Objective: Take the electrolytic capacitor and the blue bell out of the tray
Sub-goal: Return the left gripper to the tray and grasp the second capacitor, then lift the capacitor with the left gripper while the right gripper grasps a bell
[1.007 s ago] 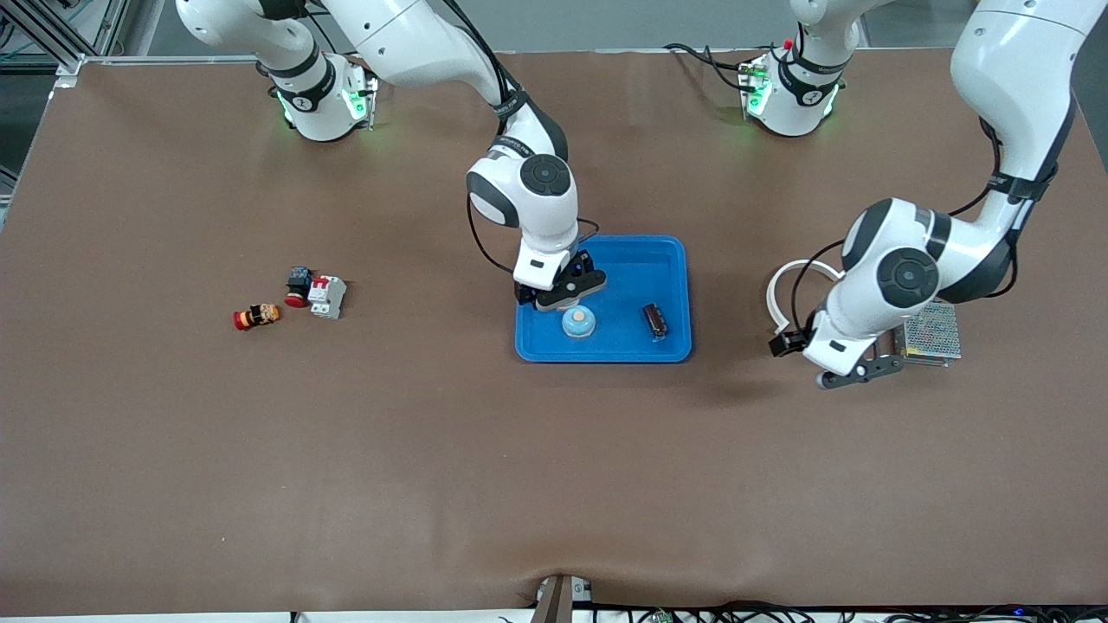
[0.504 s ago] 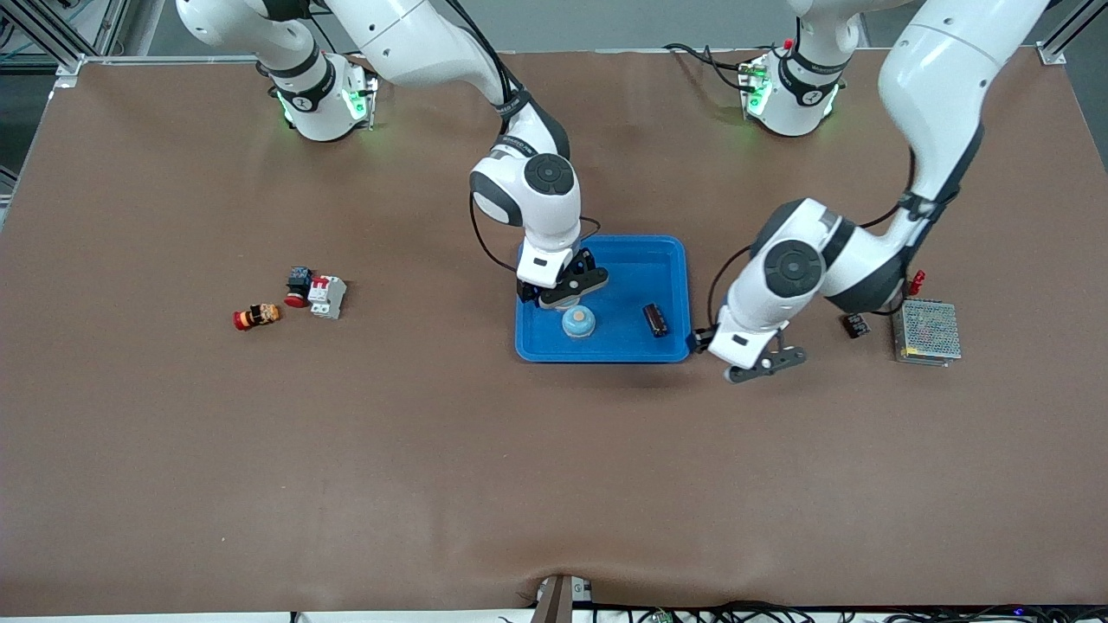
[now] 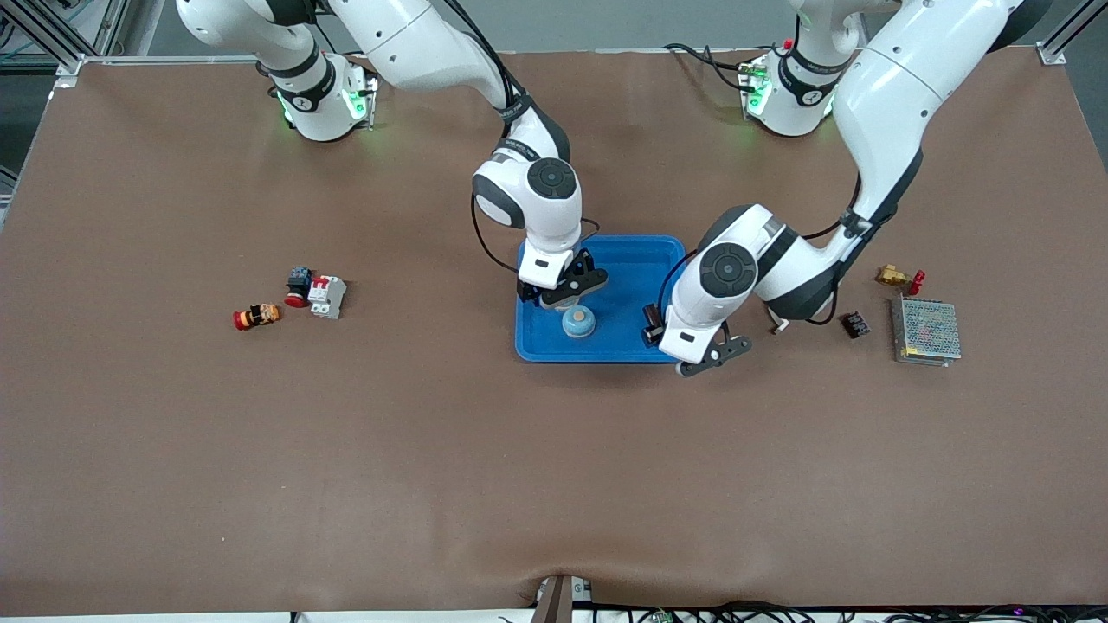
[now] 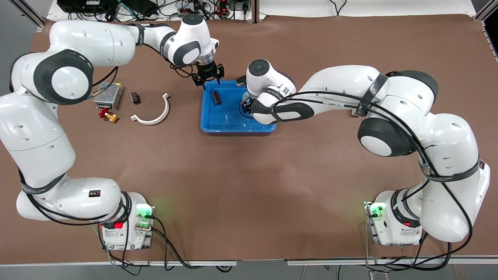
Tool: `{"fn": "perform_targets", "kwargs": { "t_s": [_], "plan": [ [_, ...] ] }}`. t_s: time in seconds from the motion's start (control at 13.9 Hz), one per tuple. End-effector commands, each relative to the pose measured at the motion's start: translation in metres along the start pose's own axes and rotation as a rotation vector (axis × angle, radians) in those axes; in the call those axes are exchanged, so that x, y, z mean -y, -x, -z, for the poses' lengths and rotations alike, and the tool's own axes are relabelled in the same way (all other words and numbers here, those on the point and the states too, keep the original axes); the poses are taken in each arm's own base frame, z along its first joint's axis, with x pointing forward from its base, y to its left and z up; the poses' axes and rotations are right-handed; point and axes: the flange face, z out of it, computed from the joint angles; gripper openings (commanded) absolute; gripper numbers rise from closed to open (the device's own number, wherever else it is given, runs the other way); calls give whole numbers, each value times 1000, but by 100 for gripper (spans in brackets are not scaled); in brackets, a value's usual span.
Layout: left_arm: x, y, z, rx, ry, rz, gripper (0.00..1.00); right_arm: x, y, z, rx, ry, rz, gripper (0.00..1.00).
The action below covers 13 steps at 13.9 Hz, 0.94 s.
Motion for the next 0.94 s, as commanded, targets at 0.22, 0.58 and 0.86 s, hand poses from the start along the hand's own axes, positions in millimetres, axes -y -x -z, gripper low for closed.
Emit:
{"fn": "perform_targets", "kwargs": {
  "t_s": [0.22, 0.58, 0.86],
  "plan": [
    [-13, 14, -15, 17, -24, 40, 63, 11, -6, 6, -34, 0, 4, 100],
    [-11, 19, -39, 52, -46, 39, 60, 14, -3, -3, -34, 2, 11, 100],
    [-10, 21, -46, 63, -53, 38, 43, 15, -2, -4, -39, 1, 16, 100]
  ]
}}
